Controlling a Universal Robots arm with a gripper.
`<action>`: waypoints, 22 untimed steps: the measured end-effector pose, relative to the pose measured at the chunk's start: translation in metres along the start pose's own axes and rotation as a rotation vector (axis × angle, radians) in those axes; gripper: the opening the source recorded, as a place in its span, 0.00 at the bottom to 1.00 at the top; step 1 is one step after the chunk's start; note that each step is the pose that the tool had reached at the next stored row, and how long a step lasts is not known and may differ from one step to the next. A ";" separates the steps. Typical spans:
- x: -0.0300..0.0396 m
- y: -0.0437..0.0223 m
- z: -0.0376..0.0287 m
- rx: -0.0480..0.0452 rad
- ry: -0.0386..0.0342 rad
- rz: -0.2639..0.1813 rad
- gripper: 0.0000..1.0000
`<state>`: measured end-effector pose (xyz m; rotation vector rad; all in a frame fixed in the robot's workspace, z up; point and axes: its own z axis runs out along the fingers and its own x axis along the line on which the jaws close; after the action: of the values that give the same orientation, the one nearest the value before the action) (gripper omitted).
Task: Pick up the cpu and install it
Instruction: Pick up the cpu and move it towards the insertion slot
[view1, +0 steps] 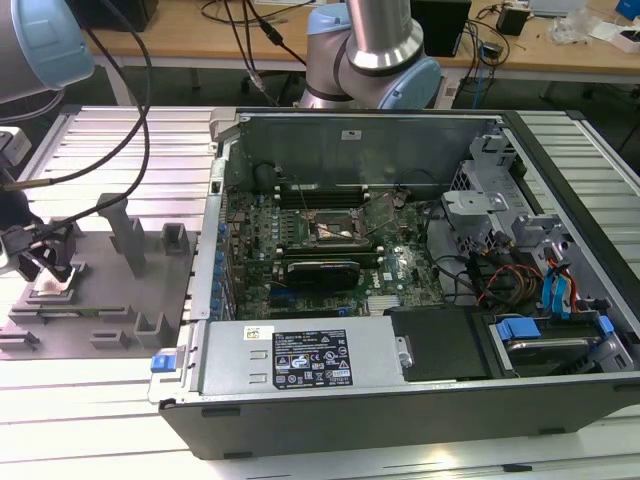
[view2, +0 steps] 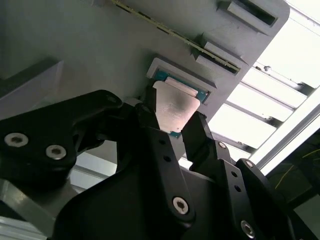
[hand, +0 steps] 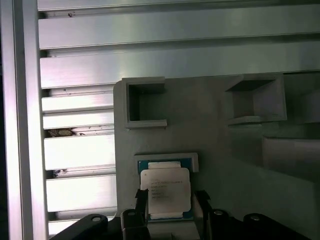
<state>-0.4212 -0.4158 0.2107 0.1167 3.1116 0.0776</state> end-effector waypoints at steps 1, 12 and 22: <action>0.0000 0.0000 0.0000 0.0000 0.0000 0.000 0.48; 0.0002 -0.0003 0.0059 0.0001 0.0002 0.000 0.48; 0.0002 -0.0003 0.0064 0.0000 0.0000 0.000 0.68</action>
<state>-0.4212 -0.4158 0.2042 0.1167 3.1117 0.0776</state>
